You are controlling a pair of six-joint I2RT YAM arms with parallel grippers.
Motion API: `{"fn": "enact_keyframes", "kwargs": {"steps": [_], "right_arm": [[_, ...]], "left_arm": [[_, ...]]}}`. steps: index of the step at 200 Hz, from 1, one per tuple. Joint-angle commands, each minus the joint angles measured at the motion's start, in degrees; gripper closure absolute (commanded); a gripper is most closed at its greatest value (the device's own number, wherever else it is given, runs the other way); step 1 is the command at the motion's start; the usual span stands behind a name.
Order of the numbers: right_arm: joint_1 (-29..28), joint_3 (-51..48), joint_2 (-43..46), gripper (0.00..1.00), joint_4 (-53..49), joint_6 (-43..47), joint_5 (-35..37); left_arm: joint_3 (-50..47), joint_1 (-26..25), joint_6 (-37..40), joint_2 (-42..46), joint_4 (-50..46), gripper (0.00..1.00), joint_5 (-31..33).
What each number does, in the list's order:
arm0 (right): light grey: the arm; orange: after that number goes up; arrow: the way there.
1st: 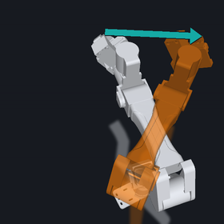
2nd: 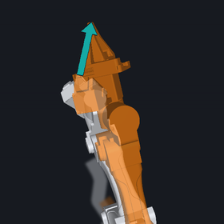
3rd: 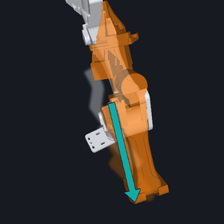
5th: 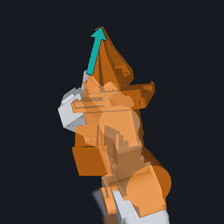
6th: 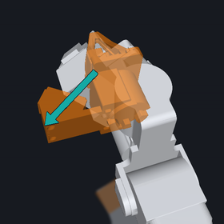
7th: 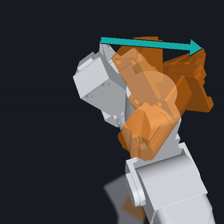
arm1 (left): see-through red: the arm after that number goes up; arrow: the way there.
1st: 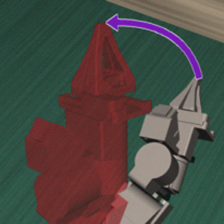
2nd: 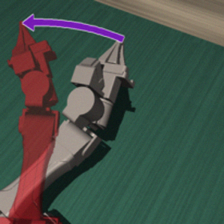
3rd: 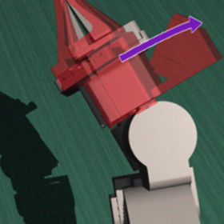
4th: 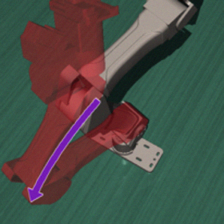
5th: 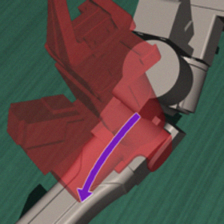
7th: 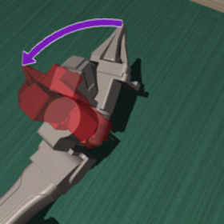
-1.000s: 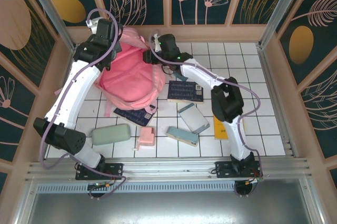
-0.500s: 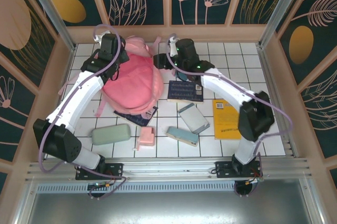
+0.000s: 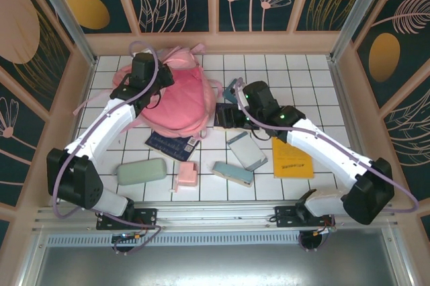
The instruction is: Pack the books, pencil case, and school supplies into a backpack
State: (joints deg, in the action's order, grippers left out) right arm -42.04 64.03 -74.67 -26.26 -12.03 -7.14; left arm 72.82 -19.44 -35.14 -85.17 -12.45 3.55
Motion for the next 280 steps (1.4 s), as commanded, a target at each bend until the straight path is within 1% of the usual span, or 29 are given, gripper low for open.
{"fn": "enact_keyframes", "kwargs": {"steps": [1, 11, 24, 44, 53, 69, 73, 85, 88, 101, 117, 137, 152, 165, 181, 195, 212, 232, 250, 258, 280], "right_arm": [[-3.28, 2.45, 0.02, 0.33, -13.25, 4.41, 0.58], [-5.62, 3.56, -1.23, 0.33, -17.21, 5.81, 3.1], [-7.47, 3.65, -2.75, 0.32, -20.82, 6.9, 3.54], [-9.05, 1.64, -3.67, 0.3, -22.65, 6.03, 4.86], [-9.53, 0.58, -3.61, 0.28, -22.61, 5.16, 5.84], [-9.81, -0.99, -2.84, 0.19, -21.77, 3.29, 7.6], [-9.81, -1.51, -2.58, 0.16, -21.27, 2.78, 7.81], [-9.9, -2.61, -2.23, 0.03, -20.25, 1.46, 7.84], [-9.94, -2.77, -2.27, 0.01, -20.08, 1.17, 7.84], [-10.56, -3.67, -2.17, 0.01, -19.12, -0.02, 8.87], [-11.45, -5.16, -1.9, 0.01, -16.87, -0.78, 8.84], [-12.42, -5.7, -3.29, 0.01, -16.92, -1.57, 12.04], [-14.22, -4.67, -3.83, 0.01, -18.06, -2.89, 19.2], [-15.98, -4.25, -2.16, 0.01, -17.32, -5.33, 26.31], [-15.68, -5.65, 1.64, 0.01, -15.08, -8.04, 29.16], [-14.19, -7.49, 4.07, 0.01, -12.61, -8.36, 27.78], [-13.69, -8.16, 4.13, 0.02, -12.15, -6.97, 24.43], [-13.77, -9.44, 3.89, 0.06, -11.47, -1.16, 12.34], [-14.03, -9.15, 1.7, 0.06, -11.52, 0.39, 5.82], [-14.1, -8.97, 0.25, 0.06, -12.06, 0.37, 4.88], [-14.47, -8.08, -4.12, 0.05, -13.72, 0.17, 6.29]], "left_arm": [[4.71, 0.02, 2.66, 0.97, -0.01, 1.0, -1.71], [7.61, 0.01, 4.19, -0.08, -4.28, 1.0, -2.69], [9.24, -0.4, 5.49, -0.52, -7.42, 1.0, -3.2], [7.88, -1.41, 5.7, 0.03, -7.98, 1.0, -2.9], [6.47, -1.81, 5.95, 0.7, -7.08, 1.0, -2.61], [3.24, -2.09, 5.37, 2.27, -3.98, 1.0, -3.05], [2.51, -2.09, 4.91, 2.55, -2.91, 1.0, -3.82], [1.11, -2.04, 3.41, 2.98, -0.39, 1.0, -6.79], [1.1, -2.12, 3.17, 2.94, -0.31, 1.0, -7.33], [0.68, -2.11, 3.14, 3.05, -0.09, 1.0, -8.45], [-1.18, -2.1, 3.13, 4.04, 1.28, 1.0, -7.89], [-1.98, -2.15, 3.03, 4.48, 2.08, 1.0, -7.6], [-1.8, -2.09, 3.1, 4.31, 1.99, 1.0, -7.42], [-1.84, -2.09, 3.13, 4.05, 1.97, 1.0, -7.51], [-2.05, -2.11, 2.97, 3.86, 2.16, 1.0, -7.59], [-2.15, -2.14, 2.84, 3.7, 2.32, 1.0, -7.81], [-2.24, -2.14, 2.88, 3.59, 2.43, 1.0, -7.86], [-2.23, -2.08, 2.92, 3.5, 2.43, 1.0, -7.86], [-2.24, -2.13, 3.05, 3.49, 2.43, 1.0, -7.86], [-2.24, -2.03, 3.0, 3.49, 2.43, 1.0, -7.86], [-2.24, -2.13, 3.05, 3.56, 2.52, 1.0, -8.08]]}}
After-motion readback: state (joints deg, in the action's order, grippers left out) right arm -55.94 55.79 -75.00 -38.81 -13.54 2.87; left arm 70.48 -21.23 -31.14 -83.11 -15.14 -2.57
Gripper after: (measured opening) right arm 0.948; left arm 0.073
